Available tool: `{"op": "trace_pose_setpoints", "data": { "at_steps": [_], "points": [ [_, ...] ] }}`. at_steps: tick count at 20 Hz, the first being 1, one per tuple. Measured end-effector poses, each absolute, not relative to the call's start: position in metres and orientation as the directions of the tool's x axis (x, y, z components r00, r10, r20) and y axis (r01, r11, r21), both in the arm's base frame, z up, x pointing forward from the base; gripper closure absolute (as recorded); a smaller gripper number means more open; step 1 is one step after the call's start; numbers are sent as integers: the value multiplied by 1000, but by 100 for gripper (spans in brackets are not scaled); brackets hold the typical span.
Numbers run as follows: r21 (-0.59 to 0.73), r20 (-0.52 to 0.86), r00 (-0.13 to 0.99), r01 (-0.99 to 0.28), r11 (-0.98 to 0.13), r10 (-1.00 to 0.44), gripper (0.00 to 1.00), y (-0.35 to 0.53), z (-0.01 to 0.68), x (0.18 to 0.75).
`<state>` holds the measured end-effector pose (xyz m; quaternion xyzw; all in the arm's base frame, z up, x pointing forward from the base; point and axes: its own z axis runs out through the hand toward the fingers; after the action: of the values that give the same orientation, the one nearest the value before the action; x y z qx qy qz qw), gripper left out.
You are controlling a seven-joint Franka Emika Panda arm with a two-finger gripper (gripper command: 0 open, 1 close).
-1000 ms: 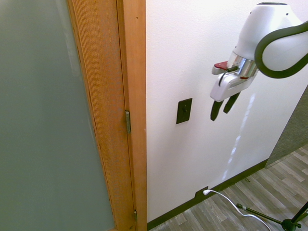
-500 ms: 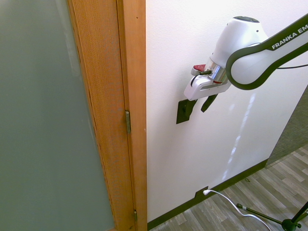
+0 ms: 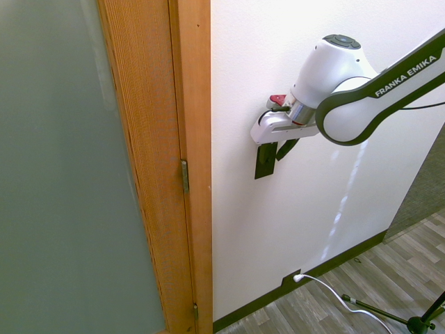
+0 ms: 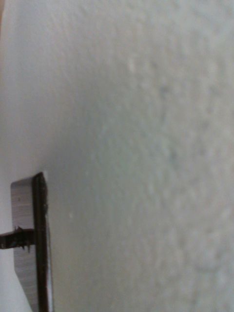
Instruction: Turn off the light
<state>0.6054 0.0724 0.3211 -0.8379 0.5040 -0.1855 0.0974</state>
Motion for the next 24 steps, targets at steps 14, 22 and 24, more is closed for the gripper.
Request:
{"op": "trace_pose_setpoints", "data": {
  "at_steps": [14,22,24],
  "points": [
    [-386,209,372,-818,-426,-904,100,65,314,613],
    [-400,208,336,-828,-393,-919,100,67,307,613],
    [-400,206,335,-828,-392,-919,100,67,303,613]
  ]
}}
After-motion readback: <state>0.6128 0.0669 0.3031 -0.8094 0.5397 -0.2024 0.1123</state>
